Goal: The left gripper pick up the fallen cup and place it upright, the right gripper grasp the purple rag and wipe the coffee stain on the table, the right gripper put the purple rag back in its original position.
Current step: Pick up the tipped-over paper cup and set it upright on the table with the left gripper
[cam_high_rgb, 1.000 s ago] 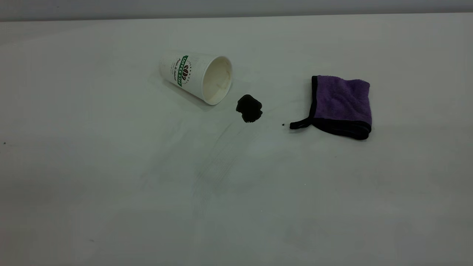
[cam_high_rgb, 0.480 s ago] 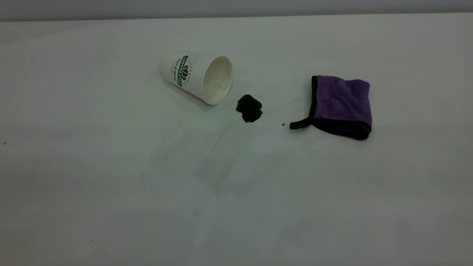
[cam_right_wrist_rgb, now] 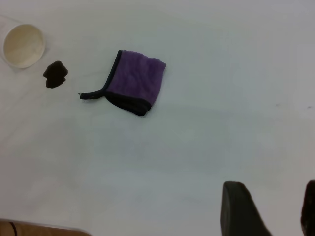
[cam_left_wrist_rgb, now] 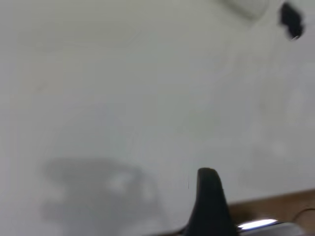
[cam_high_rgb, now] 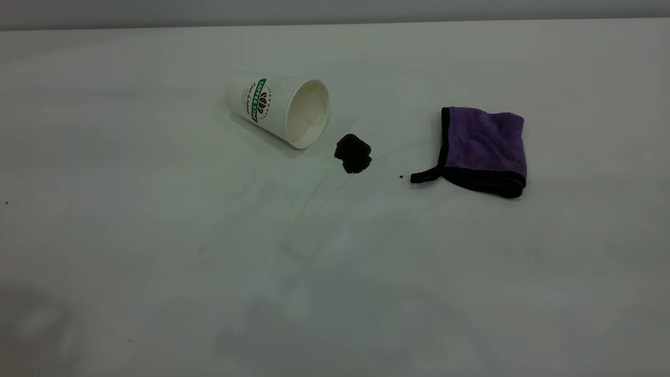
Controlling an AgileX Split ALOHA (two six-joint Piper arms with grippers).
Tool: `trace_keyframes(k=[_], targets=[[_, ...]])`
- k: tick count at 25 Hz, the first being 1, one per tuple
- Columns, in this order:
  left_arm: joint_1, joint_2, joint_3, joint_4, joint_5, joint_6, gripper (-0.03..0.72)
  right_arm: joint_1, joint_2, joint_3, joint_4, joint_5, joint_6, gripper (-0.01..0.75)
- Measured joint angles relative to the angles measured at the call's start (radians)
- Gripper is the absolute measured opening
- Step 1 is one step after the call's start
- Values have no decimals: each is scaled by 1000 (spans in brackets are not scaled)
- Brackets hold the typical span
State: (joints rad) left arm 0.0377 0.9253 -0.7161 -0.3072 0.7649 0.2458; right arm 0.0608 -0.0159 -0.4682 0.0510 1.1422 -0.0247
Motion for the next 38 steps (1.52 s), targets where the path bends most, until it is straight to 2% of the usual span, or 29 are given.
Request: trace_keyframes(k=[2, 5, 11, 14, 18, 22, 26, 31, 38], targets=[[-11, 115, -23, -52, -58, 48, 590, 0, 0, 0, 0, 0, 0, 345], [-66, 267, -76, -72, -116, 78, 590, 0, 0, 0, 0, 0, 0, 345], [-250, 559, -216, -61, -199, 63, 590, 0, 0, 0, 0, 0, 0, 345], [-353, 706, -320, 57, -186, -42, 590, 0, 0, 0, 0, 0, 0, 345], [-479, 886, -481, 329, -157, -278, 590, 0, 0, 0, 0, 0, 0, 345], [-564, 1049, -632, 558, -155, -488, 590, 0, 0, 0, 0, 0, 0, 345], [-621, 1194, -754, 694, -170, -612, 590, 0, 0, 0, 0, 0, 0, 345], [-671, 1328, -880, 777, -192, -675, 590, 0, 0, 0, 0, 0, 0, 345], [-689, 1406, -918, 875, -194, -801, 590, 0, 0, 0, 0, 0, 0, 345]])
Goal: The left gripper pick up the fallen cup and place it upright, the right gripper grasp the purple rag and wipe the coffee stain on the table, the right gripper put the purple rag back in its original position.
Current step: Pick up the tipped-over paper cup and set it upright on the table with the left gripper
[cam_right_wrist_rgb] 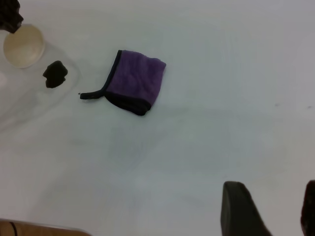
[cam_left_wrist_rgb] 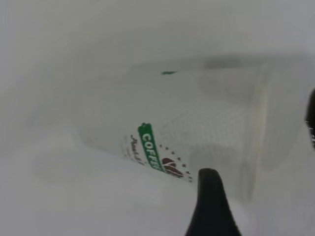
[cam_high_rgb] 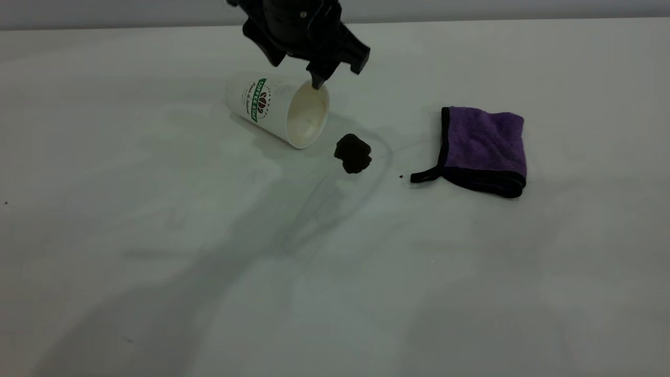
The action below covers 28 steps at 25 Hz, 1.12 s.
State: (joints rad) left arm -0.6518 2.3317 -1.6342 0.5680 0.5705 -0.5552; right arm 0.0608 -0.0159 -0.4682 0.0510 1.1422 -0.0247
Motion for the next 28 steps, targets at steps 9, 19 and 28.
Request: trace_keyframes(k=[9, 19, 28], targets=[[0, 49, 0, 112, -10, -103, 590, 0, 0, 0, 0, 0, 0, 345], [0, 102, -2, 266, -17, -219, 590, 0, 0, 0, 0, 0, 0, 345], [0, 149, -2, 385, -15, -294, 566, 0, 0, 0, 0, 0, 0, 345]])
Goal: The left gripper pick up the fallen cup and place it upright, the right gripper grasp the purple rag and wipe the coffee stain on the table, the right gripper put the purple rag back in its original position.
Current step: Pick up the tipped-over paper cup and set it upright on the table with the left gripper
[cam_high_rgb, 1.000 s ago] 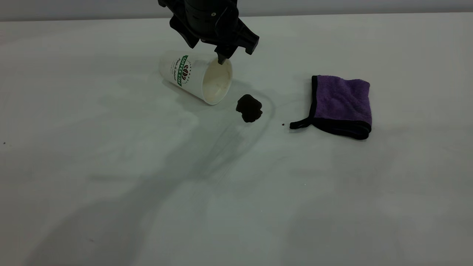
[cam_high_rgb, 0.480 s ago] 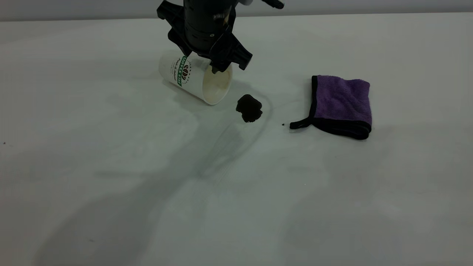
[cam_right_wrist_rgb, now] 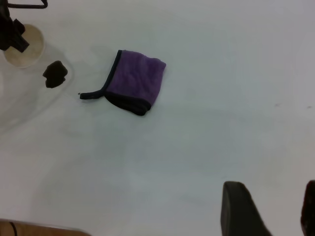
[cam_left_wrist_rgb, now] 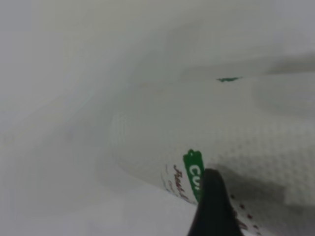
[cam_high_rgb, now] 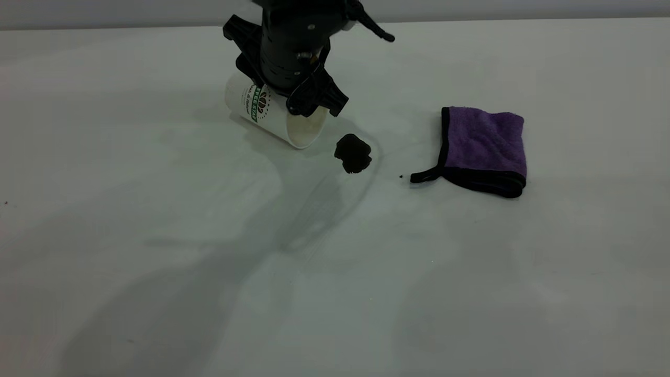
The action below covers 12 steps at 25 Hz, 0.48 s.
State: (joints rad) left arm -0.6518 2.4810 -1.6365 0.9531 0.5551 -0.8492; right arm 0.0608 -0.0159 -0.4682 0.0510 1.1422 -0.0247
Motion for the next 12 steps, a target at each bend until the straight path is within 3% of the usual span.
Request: trace_keyframes(k=[2, 6, 9, 12], targets=[[0, 1, 0, 39, 2, -46, 528, 0, 0, 0, 0, 0, 0, 345], [0, 1, 0, 99, 3, -112, 379, 0, 0, 0, 0, 0, 0, 345], [0, 1, -1, 111, 34, -117, 222, 0, 0, 0, 0, 0, 0, 345], [0, -4, -8, 123, 139, -66, 77, 0, 0, 0, 0, 0, 0, 345]])
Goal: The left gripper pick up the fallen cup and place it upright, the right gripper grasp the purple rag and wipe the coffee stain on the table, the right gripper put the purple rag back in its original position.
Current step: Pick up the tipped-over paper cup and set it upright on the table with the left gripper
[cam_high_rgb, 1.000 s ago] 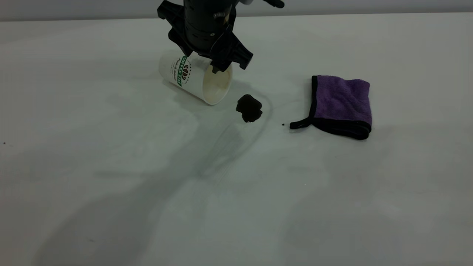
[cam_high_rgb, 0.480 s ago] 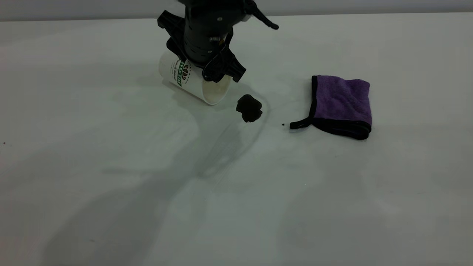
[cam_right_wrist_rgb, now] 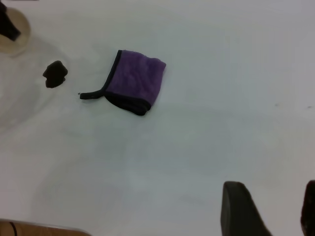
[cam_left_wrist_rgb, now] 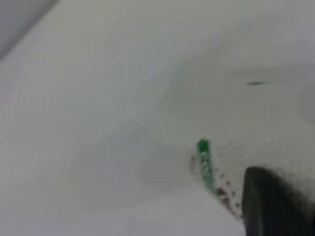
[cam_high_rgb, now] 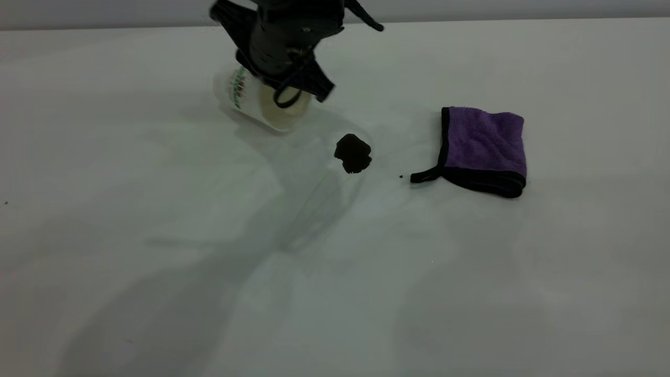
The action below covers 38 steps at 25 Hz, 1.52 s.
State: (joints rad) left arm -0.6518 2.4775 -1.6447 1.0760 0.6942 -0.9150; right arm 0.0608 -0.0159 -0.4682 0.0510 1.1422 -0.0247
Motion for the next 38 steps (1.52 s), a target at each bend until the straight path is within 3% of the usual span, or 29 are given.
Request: trace_keyframes(k=[2, 6, 15, 19, 26, 38], targets=[[1, -14, 0, -5, 68, 66, 26, 0, 0, 0, 0, 0, 0, 345], [31, -71, 0, -136, 106, 253, 8, 0, 0, 0, 0, 0, 0, 345], [245, -165, -140, -859, 201, 933, 7, 0, 0, 0, 0, 0, 0, 345], [320, -163, -168, -1076, 204, 1099, 7, 0, 0, 0, 0, 0, 0, 345], [404, -103, -170, -1136, 195, 1152, 7, 0, 0, 0, 0, 0, 0, 345], [409, -66, -177, -1155, 162, 1159, 29, 0, 0, 0, 0, 0, 0, 345]])
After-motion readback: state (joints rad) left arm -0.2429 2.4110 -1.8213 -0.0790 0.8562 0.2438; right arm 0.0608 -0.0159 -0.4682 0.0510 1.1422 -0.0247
